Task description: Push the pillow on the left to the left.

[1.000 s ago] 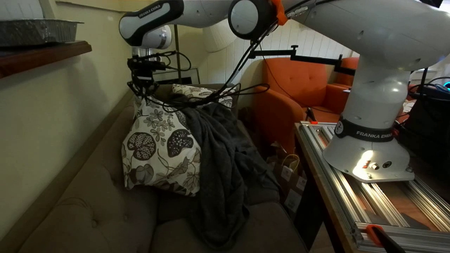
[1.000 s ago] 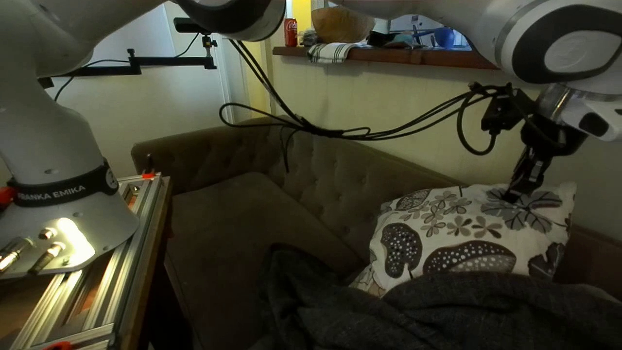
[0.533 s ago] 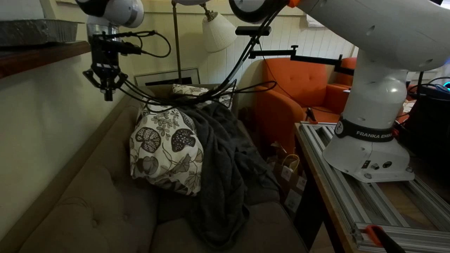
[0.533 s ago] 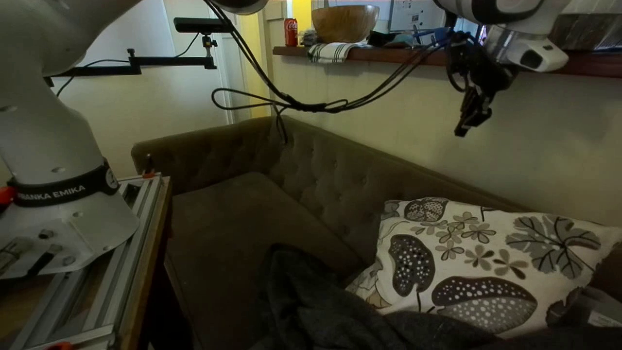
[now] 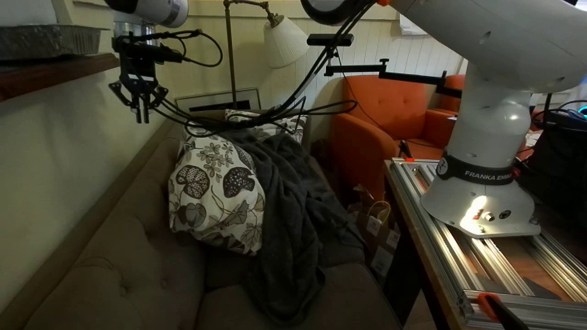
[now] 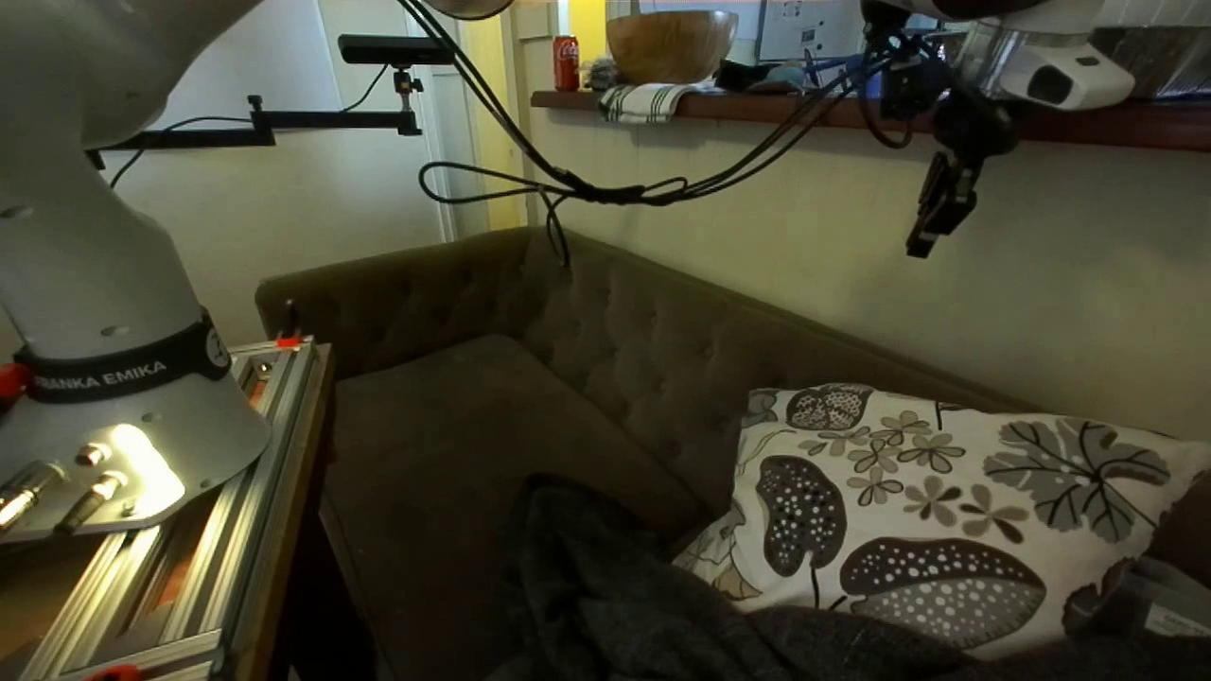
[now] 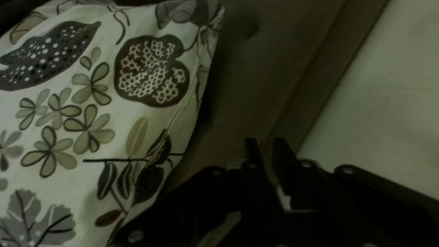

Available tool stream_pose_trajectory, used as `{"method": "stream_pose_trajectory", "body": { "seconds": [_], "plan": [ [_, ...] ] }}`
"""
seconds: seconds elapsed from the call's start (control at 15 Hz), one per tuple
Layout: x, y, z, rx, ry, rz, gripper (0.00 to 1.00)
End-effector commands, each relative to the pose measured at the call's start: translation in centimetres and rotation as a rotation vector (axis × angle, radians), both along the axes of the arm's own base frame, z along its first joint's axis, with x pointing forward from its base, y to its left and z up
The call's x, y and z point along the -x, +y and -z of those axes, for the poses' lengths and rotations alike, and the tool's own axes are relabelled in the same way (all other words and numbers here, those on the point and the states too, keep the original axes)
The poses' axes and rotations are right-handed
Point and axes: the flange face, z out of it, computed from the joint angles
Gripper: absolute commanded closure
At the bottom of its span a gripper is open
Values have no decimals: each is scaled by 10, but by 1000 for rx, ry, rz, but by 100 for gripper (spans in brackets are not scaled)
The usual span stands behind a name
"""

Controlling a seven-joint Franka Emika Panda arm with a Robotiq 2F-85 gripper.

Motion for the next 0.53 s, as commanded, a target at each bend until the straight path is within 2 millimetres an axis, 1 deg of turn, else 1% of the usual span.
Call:
{"method": "stream_pose_trajectory", "body": {
  "seconds": [0.0, 0.07, 0.13, 0.27, 0.4, 0.47],
  "plan": [
    [5, -60, 8, 65, -38, 177, 52],
    [7, -80, 10, 87, -57, 223, 44],
    [10, -100, 13, 103, -71, 260, 38],
    [15, -131, 22, 137, -88, 332, 23],
    [22, -156, 37, 164, -76, 395, 9],
    [25, -164, 46, 169, -62, 419, 2]
  ]
}}
